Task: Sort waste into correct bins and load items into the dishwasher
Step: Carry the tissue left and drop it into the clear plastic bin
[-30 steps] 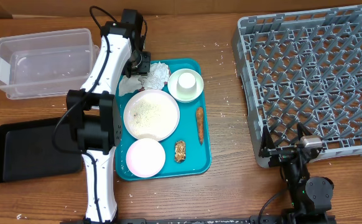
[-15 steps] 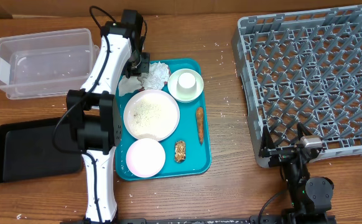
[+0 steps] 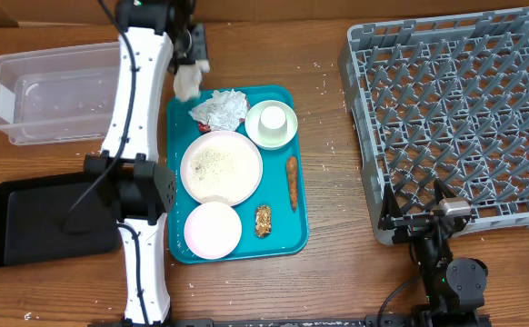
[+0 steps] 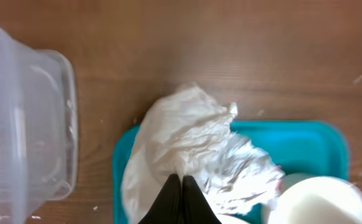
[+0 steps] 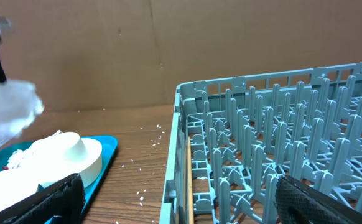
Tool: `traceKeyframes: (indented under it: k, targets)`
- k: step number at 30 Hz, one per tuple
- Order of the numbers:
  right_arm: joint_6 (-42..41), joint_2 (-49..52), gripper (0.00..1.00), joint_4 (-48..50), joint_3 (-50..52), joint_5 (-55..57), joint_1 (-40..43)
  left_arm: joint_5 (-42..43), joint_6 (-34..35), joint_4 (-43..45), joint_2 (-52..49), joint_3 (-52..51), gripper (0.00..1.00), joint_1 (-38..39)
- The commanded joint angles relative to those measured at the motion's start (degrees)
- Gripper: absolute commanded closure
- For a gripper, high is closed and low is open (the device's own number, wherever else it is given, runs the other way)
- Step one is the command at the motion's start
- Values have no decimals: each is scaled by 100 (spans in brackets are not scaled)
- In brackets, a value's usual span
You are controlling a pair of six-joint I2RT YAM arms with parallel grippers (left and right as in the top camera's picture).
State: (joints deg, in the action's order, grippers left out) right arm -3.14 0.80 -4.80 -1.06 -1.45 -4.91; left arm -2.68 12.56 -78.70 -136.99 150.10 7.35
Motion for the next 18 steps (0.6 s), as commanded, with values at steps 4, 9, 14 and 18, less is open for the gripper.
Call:
traceKeyframes:
  k: [4,9,14,18]
  targets:
    - [15,-63,0,15,61,7,15,-546,481,-323,20,1250,96,-219]
    - [17,-63,0,15,61,4,17,-850,1051,-498,20,1707,96,-741]
    - [15,-63,0,15,61,7,15,-258,1257,-496,17,1716,96,-1281]
    - [17,-63,0,15,61,7,15,-264,1626,-420,15,1714,96,-1683]
